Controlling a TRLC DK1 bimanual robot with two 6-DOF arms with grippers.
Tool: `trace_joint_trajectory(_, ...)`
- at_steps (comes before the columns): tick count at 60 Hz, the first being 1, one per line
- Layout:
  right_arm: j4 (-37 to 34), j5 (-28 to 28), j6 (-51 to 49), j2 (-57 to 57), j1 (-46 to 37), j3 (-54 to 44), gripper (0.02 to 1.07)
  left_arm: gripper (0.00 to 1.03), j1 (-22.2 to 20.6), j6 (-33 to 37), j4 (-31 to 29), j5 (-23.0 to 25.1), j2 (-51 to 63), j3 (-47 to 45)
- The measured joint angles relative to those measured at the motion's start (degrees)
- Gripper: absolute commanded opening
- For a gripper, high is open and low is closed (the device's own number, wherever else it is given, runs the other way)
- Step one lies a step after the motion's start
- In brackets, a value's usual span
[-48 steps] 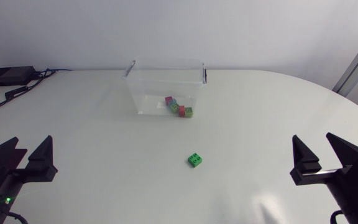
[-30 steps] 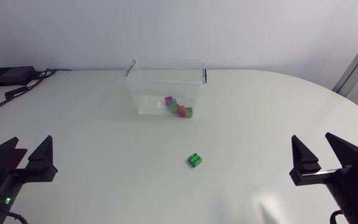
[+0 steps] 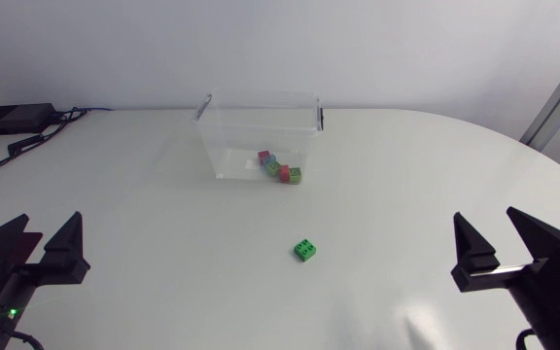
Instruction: Place the duplo bricks in the container
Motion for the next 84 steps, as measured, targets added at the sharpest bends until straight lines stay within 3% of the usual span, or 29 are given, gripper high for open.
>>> trace_joint_trajectory(19,-3.3,0.0,-0.9,3.5,-0.1,1.1,1.02,1.00,0.0,0.0,0.0,0.0,0.0,0.0)
trace_joint_trajectory(36,-6.4,0.0,-1.1,7.6,0.0,8.1,1.02,1.00,0.0,0.0,0.0,0.0,0.0,0.0)
trace_joint_trajectory(45,-11.1,-2.0,-1.4,14.2,0.9,14.3,1.02,1.00,0.0,0.0,0.0,0.0,0.0,0.0)
trace_joint_trajectory(65,-22.6,-2.6,-2.6,32.0,10.9,25.9,1.02,1.00,0.0,0.0,0.0,0.0,0.0,0.0)
trace_joint_trajectory(84,-23.7,-2.5,-4.1,48.6,19.3,29.6,1.02,1.00,0.0,0.0,0.0,0.0,0.0,0.0)
